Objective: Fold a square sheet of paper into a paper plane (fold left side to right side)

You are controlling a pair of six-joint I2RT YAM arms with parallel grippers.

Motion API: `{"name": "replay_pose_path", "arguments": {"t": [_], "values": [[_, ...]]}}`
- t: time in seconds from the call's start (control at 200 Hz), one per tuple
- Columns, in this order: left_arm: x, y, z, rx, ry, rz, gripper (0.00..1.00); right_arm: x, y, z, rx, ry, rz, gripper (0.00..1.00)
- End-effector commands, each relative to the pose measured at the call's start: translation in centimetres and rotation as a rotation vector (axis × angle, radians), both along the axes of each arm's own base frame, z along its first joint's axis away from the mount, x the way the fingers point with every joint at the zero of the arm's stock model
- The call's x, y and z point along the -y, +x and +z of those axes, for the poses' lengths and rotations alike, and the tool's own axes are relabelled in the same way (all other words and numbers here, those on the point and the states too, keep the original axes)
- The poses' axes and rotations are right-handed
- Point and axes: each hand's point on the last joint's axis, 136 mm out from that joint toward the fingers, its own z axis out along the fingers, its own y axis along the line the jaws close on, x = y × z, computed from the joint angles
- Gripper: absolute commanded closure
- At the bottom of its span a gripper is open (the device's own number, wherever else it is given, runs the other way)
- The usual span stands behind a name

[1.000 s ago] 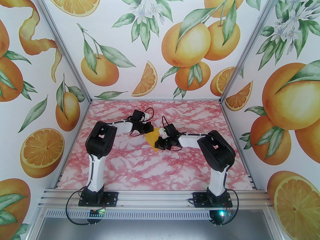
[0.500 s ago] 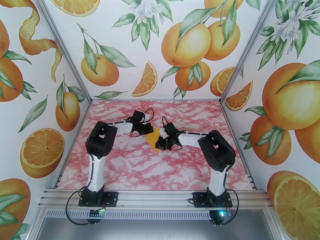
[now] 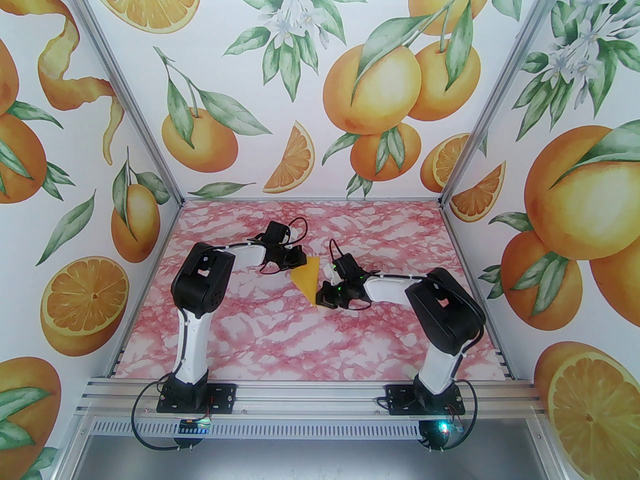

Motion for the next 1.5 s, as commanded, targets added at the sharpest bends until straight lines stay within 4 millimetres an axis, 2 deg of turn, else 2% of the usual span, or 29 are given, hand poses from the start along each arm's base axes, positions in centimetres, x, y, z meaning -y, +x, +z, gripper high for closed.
{"name": "replay_pose_path", "arguments": {"t": [0.0,0.13,0.265,0.32,0.375,0.4,0.5,0.595,0.701,0.951,1.111,1.266,1.496], "values": [[-1.8,-1.2,-3.1,-0.054,0.116,0.039,1.0,1.2,-2.6,0.0,-0.062,-0.056,0.011,1.0],[-1.1,-0.5,-0.1,-0.006,0.07,0.033,0.99,1.1,-1.0,2.0,-0.017,-0.031,-0.007,1.0],[-0.4,-0.2,4.0,0.048,0.019,0.024,0.85,0.7,1.3,3.7,0.044,-0.042,-0.01,0.99],[-0.6,-0.3,5.5,0.068,0.011,0.03,0.8,0.6,2.5,3.9,0.067,-0.061,-0.016,0.98],[-0.9,-0.6,6.5,0.08,0.013,0.037,0.71,0.5,3.5,3.7,0.079,-0.083,-0.016,0.89],[-1.2,-0.9,6.8,0.08,0.019,0.044,0.67,0.4,4.2,3.8,0.088,-0.092,-0.017,0.88],[-2.0,-2.2,7.5,0.079,0.02,0.063,0.66,0.2,6.2,3.4,0.116,-0.131,-0.023,0.87],[-2.9,-3.5,7.1,0.063,0.023,0.086,0.62,0.1,7.8,3.1,0.137,-0.176,-0.013,0.85],[-3.5,-4.7,5.8,0.028,0.024,0.103,0.63,0.0,9.0,2.8,0.149,-0.193,-0.011,0.83],[-3.9,-7.1,3.3,-0.053,-0.019,0.146,0.63,-0.5,10.6,2.0,0.135,-0.19,-0.013,0.75],[-3.2,-7.6,2.3,-0.088,-0.051,0.148,0.59,-0.2,10.7,0.9,0.115,-0.218,-0.009,0.76],[-2.4,-7.7,1.3,-0.112,-0.073,0.154,0.57,0.2,10.0,-0.6,0.083,-0.237,0.002,0.86],[-1.2,-7.9,0.5,-0.137,-0.079,0.154,0.57,0.9,9.4,-1.2,0.079,-0.247,-0.015,0.89]]}}
